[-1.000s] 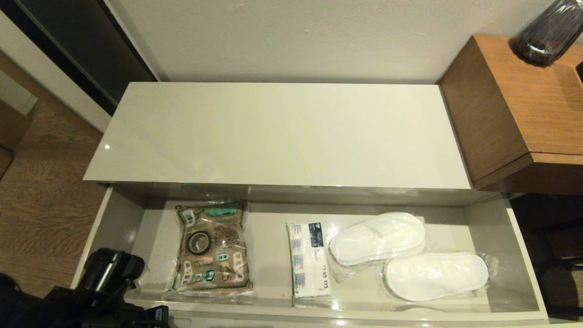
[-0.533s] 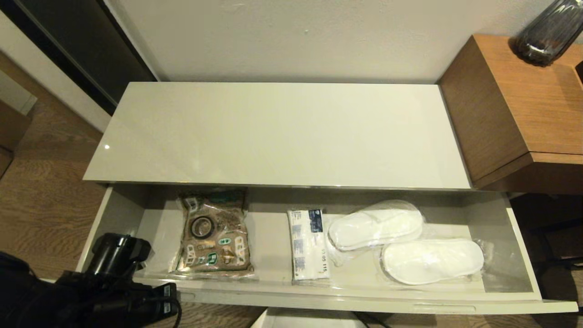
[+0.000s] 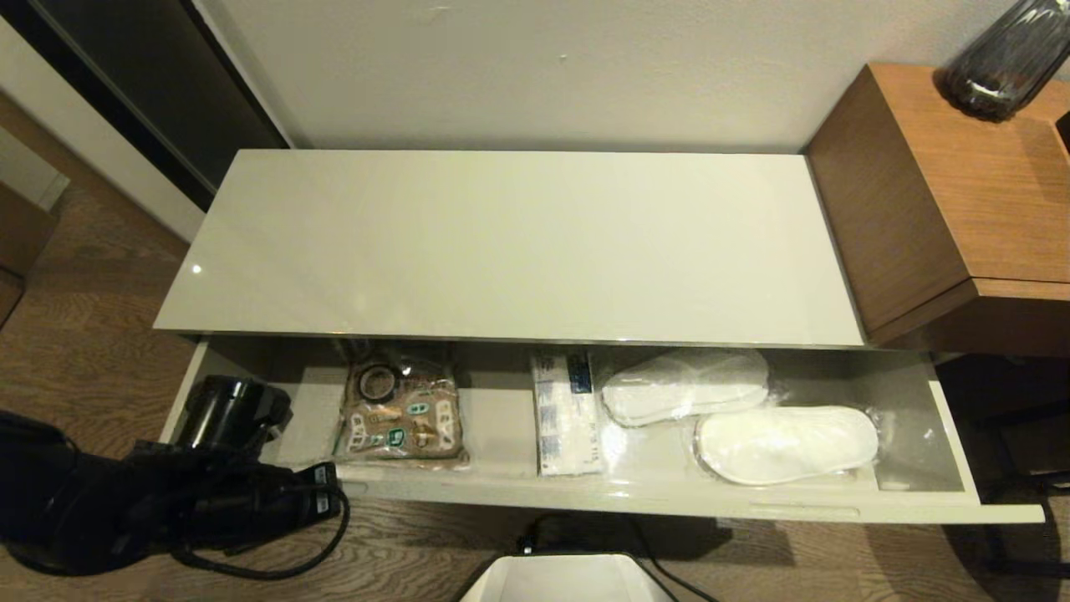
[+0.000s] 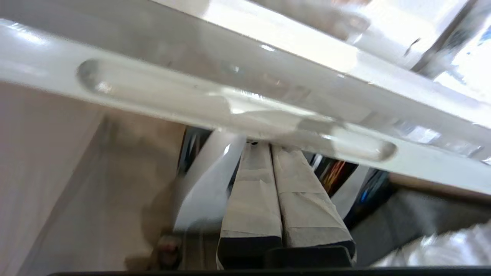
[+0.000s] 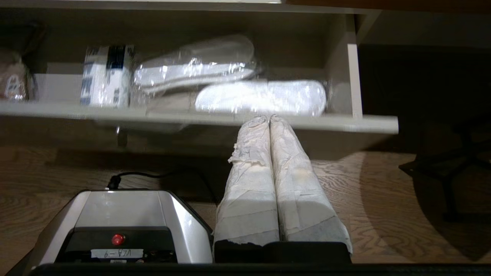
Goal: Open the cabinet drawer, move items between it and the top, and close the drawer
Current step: Close the drawer
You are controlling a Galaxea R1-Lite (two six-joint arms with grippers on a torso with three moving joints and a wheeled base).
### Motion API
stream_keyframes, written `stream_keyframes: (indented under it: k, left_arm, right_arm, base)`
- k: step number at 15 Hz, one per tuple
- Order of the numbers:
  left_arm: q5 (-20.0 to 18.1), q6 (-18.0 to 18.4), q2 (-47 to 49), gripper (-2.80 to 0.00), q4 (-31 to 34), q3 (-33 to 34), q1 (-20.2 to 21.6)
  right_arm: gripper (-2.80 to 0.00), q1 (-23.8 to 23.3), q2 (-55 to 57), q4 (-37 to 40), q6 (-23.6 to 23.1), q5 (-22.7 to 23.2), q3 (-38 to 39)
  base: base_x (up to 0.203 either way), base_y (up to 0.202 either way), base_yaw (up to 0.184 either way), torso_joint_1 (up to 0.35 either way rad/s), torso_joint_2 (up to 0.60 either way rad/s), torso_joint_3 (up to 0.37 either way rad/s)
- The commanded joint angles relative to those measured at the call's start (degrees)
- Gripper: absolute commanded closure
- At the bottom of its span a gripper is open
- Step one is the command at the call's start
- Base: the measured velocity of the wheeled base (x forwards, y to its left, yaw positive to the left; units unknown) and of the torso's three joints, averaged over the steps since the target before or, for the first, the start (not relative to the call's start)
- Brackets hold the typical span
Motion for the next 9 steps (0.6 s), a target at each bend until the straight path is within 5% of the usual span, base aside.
stream_keyframes:
  k: [1,4,9]
  left_arm:
    - [0.34,-0.36,-0.67,0.0,5.67,-9.12,0.1]
    - [0.61,-0.41,0.12,0.0,13.3,-20.5,0.14]
    - [0.72,-0.21,4.24,0.0,32.13,-50.51,0.15]
  right_arm:
    - [0.0,0.0,0.07,-0.01,-0.03,0.02,0.0]
    - [0.0,0.0,0.07,-0.01,-0.03,0.02,0.0]
    - [0.0,0.0,0.07,-0.01,-0.03,0.02,0.0]
  base:
    - [0.0,0.0,0.0,0.0,0.0,0.0]
    - [0.0,0.0,0.0,0.0,0.0,0.0]
    - [0.0,0.0,0.0,0.0,0.0,0.0]
